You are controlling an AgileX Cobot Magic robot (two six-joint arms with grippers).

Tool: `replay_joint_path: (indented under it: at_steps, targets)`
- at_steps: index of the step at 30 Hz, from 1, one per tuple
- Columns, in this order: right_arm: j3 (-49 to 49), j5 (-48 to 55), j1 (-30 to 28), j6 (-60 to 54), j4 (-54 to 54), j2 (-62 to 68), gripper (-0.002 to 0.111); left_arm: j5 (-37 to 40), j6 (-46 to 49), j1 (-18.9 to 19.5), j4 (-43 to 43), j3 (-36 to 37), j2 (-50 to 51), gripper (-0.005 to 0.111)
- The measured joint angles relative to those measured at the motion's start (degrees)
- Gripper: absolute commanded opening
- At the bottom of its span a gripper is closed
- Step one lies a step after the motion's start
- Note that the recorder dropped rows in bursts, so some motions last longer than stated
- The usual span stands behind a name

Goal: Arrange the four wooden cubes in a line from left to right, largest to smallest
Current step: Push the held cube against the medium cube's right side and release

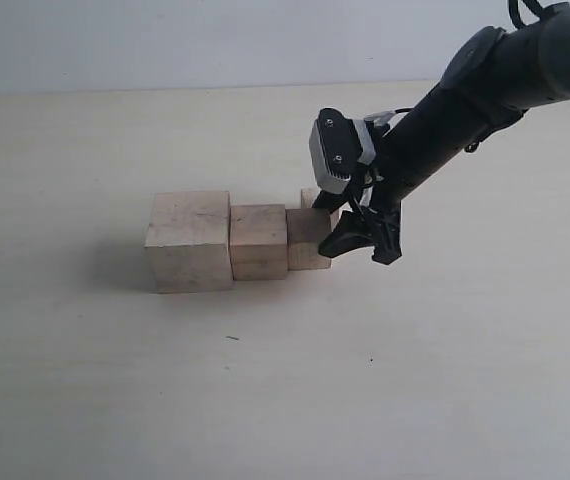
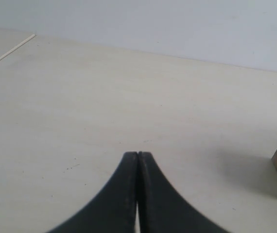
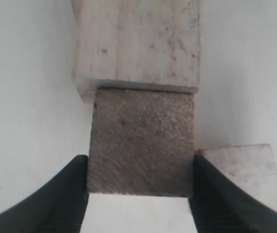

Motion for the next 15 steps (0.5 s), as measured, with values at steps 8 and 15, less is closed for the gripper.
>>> replay_joint_path:
  at_steps: [8, 15]
  targets:
    - [0.0, 1.1, -0.1, 0.0, 0.8, 0.3, 0.000, 0.0, 0.0, 0.0, 0.0, 0.0, 0.0, 0.000]
    - [0.0, 1.3, -0.3, -0.1, 3.4, 0.6, 0.000, 0.0, 0.0, 0.0, 0.0, 0.0, 0.0, 0.000]
